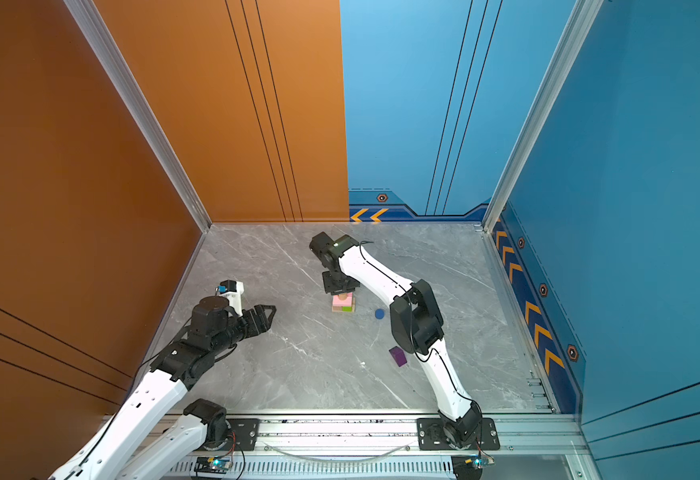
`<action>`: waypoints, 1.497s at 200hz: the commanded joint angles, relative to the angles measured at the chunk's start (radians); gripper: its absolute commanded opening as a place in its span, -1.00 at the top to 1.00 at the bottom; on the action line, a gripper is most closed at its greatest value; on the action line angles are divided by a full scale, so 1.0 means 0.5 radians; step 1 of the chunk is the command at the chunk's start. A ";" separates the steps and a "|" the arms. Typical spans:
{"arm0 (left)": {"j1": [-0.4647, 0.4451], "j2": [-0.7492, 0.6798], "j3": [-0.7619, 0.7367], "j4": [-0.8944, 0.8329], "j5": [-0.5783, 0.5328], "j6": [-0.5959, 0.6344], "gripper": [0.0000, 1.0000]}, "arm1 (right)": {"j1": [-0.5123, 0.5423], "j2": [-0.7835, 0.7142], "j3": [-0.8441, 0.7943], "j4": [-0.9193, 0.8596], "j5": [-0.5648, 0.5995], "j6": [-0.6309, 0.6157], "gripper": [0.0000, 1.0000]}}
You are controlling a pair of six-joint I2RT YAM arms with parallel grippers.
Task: Build the wood block tower
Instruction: 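Lower the wooden cylinder onto the top pink block with the right gripper, then open the right gripper and raise it off the wooden cylinder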
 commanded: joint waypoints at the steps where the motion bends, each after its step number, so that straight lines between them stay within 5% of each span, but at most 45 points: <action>1: 0.022 -0.017 -0.023 -0.034 -0.020 0.044 -0.52 | -0.010 0.064 0.041 -0.060 0.056 -0.017 0.46; 299: 0.033 -0.008 -0.023 -0.025 -0.006 0.049 -0.52 | -0.010 0.049 0.067 -0.046 0.049 -0.004 0.14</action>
